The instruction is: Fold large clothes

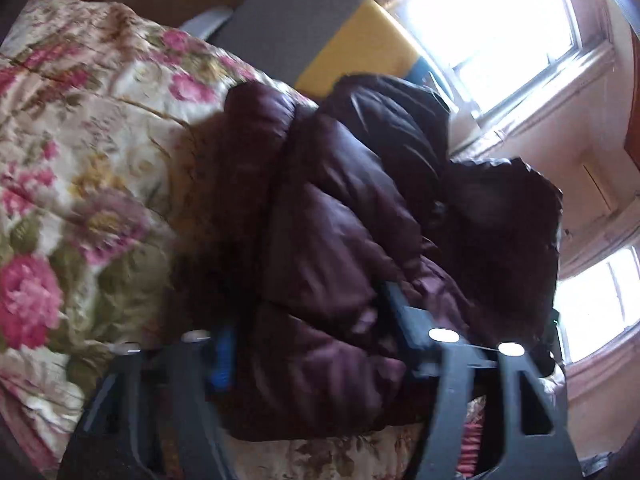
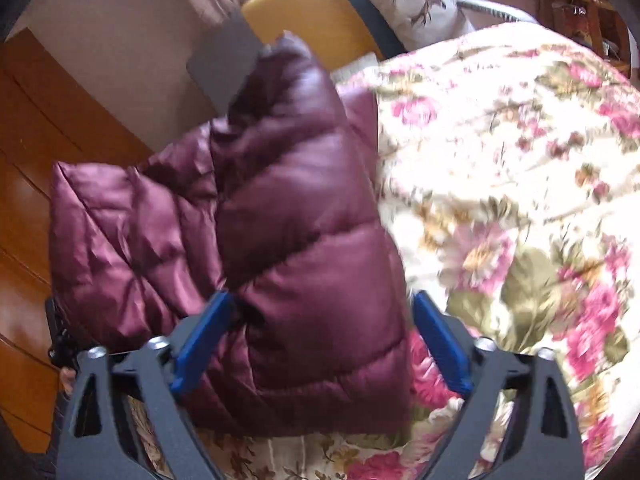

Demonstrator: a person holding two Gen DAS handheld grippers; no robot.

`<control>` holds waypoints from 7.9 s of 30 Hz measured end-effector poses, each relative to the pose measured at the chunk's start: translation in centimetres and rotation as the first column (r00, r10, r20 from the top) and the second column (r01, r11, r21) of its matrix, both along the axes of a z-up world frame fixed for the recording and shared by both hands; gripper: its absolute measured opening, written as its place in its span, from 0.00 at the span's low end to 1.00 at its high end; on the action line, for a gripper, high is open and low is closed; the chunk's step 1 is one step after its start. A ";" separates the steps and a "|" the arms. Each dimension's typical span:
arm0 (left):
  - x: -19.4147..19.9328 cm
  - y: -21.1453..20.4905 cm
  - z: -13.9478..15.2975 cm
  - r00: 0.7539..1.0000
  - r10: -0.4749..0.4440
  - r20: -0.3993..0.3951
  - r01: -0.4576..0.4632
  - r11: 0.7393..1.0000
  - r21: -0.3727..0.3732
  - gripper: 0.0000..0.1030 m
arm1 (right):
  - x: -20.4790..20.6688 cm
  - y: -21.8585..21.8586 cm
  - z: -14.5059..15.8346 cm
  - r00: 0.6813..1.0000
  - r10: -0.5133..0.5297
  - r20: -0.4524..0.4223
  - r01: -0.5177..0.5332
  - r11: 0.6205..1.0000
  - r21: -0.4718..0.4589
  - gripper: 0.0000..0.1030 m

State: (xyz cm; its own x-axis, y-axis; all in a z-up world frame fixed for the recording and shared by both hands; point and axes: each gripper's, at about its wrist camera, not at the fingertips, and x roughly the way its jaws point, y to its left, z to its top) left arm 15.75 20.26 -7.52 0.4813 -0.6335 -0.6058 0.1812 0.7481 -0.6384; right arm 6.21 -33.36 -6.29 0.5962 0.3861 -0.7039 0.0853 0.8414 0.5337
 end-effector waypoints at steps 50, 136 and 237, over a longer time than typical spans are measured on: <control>-7.6 -5.2 7.6 0.940 -0.148 0.308 0.008 0.910 0.414 0.17 | -1.2 9.5 6.6 0.965 0.254 0.066 -0.166 0.785 -0.597 0.26; 5.9 -5.0 10.9 0.905 0.259 0.338 -0.393 0.814 0.428 0.66 | 11.6 5.4 11.2 0.981 -0.103 0.163 0.164 0.892 -0.421 0.79; -2.1 -13.9 6.5 0.958 0.032 0.285 -0.152 0.899 0.410 0.72 | -1.9 -4.4 0.4 0.995 0.027 -0.100 -0.002 0.970 0.243 0.98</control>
State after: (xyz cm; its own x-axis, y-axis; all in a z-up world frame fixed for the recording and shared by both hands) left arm 13.67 6.39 -1.03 0.7048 -0.2895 -0.6476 0.2146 0.9572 -0.1944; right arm 4.31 -37.73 -5.84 0.5199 0.5605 -0.6447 0.1385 0.6894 0.7110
